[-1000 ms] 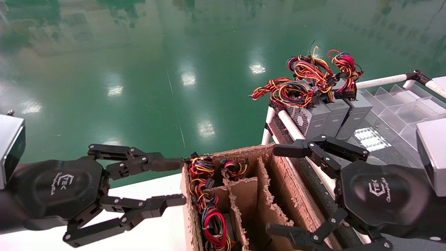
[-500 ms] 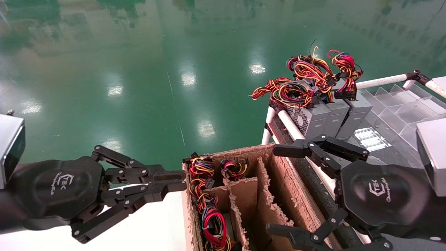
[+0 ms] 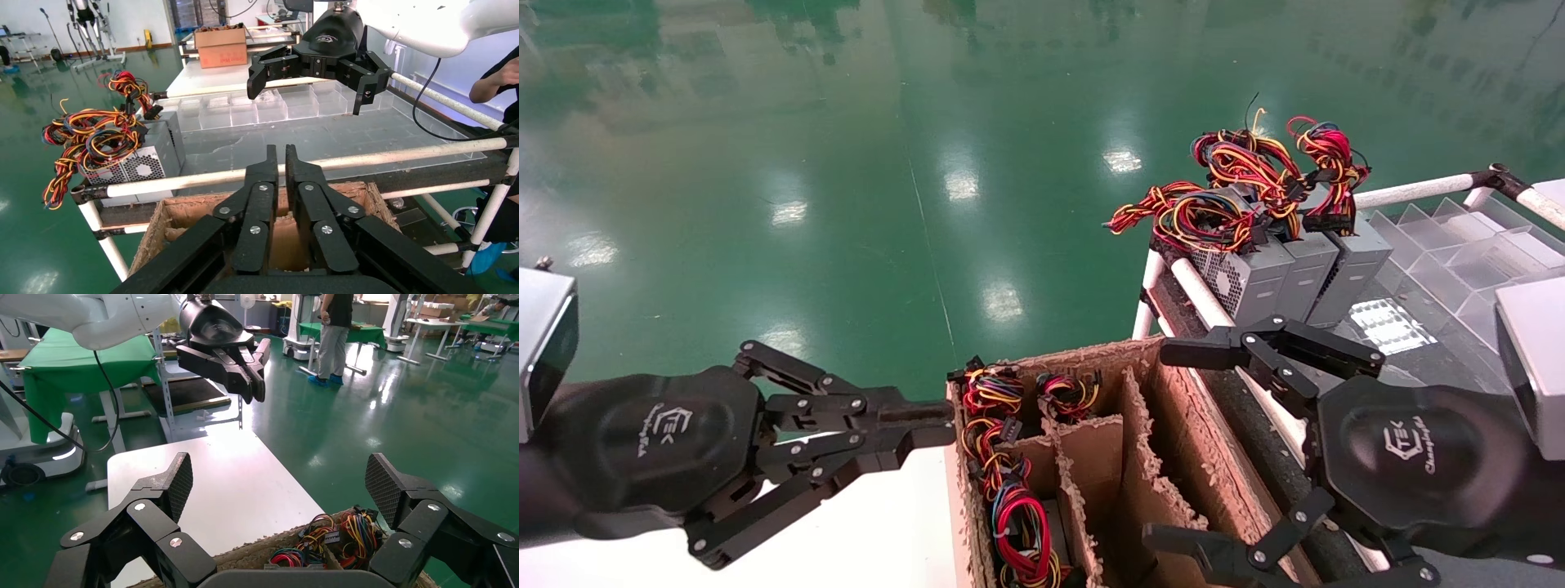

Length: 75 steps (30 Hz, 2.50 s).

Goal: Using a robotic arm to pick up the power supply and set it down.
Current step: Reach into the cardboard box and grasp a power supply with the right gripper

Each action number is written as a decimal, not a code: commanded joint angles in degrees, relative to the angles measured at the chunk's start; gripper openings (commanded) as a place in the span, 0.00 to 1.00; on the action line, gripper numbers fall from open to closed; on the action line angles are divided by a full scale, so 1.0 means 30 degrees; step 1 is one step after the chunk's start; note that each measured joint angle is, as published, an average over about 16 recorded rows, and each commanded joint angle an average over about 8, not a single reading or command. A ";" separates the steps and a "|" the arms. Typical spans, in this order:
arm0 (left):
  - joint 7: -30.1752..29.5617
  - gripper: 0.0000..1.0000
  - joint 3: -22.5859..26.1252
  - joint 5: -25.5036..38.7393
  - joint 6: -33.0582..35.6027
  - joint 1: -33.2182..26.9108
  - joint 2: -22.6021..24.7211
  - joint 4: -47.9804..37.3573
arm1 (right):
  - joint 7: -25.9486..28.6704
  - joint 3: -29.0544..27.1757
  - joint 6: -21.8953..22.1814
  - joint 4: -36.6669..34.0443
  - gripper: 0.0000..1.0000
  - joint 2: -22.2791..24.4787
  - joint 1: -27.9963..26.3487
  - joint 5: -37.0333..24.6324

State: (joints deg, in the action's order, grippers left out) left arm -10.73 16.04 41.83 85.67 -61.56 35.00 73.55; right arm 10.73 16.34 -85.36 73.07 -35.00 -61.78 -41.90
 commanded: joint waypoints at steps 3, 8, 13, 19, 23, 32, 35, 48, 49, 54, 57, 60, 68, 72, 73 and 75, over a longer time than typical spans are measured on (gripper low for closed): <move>0.0001 1.00 0.0001 0.0000 0.0001 -0.0001 0.0001 -0.0002 | 0.0049 0.0024 0.0062 -0.0092 1.00 -0.0013 -0.0025 -0.0054; 0.0007 1.00 0.0009 -0.0004 0.0003 -0.0007 0.0000 -0.0011 | 0.0371 0.0356 0.0329 -0.0640 1.00 -0.0161 -0.0332 -0.0682; 0.0012 1.00 0.0018 -0.0009 0.0003 -0.0011 -0.0002 -0.0015 | 0.1085 0.1315 0.0310 -0.1083 1.00 -0.0583 -0.0903 -0.2127; 0.0017 1.00 0.0027 -0.0014 0.0001 -0.0014 -0.0005 -0.0017 | 0.2092 0.3237 0.0160 -0.1065 1.00 -0.1834 -0.1852 -0.5021; 0.0020 1.00 0.0033 -0.0018 -0.0001 -0.0016 -0.0007 -0.0018 | 0.2194 0.4404 0.0573 -0.0888 1.00 -0.2841 -0.2158 -0.7219; 0.0026 1.00 0.0046 -0.0027 -0.0007 -0.0019 -0.0012 -0.0018 | 0.2054 0.5485 0.1312 -0.1599 0.09 -0.4382 -0.2313 -0.9172; 0.0028 1.00 0.0050 -0.0030 -0.0009 -0.0019 -0.0014 -0.0018 | 0.1836 0.5623 0.1611 -0.1924 0.00 -0.4804 -0.2309 -0.9477; 0.0037 1.00 0.0068 -0.0042 -0.0017 -0.0023 -0.0021 -0.0018 | 0.1573 0.6405 0.2484 -0.3358 0.00 -0.6854 -0.2662 -1.0666; 0.0038 1.00 0.0069 -0.0043 -0.0017 -0.0024 -0.0022 -0.0018 | 0.1544 0.6458 0.2560 -0.3425 0.00 -0.6981 -0.2683 -1.0766; 0.0041 1.00 0.0076 -0.0048 -0.0020 -0.0025 -0.0025 -0.0018 | 0.1432 0.6586 0.2855 -0.3737 0.00 -0.7384 -0.2717 -1.1035; 0.0043 1.00 0.0080 -0.0051 -0.0022 -0.0026 -0.0026 -0.0018 | 0.1361 0.6539 0.2868 -0.3884 0.00 -0.7413 -0.2700 -1.0946; 0.0045 1.00 0.0084 -0.0053 -0.0024 -0.0027 -0.0028 -0.0018 | 0.1259 0.6472 0.2804 -0.3960 0.00 -0.7358 -0.2662 -1.0809; 0.0051 1.00 0.0095 -0.0061 -0.0028 -0.0029 -0.0033 -0.0018 | 0.0899 0.6362 0.2666 -0.4194 0.00 -0.7239 -0.2507 -1.0573; 0.0054 1.00 0.0100 -0.0064 -0.0031 -0.0030 -0.0035 -0.0018 | 0.0777 0.6257 0.2682 -0.4408 0.00 -0.7197 -0.2446 -1.0412; 0.0054 1.00 0.0101 -0.0065 -0.0031 -0.0031 -0.0035 -0.0018 | 0.0738 0.6217 0.2685 -0.4437 0.00 -0.7175 -0.2430 -1.0354; 0.0056 1.00 0.0104 -0.0067 -0.0032 -0.0031 -0.0036 -0.0018 | 0.0624 0.6120 0.2669 -0.4441 0.00 -0.7114 -0.2376 -1.0198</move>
State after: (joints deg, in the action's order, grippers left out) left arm -10.56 16.36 41.63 85.57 -61.66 34.90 73.50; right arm 12.48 34.57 -77.42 60.17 -56.17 -68.76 -72.28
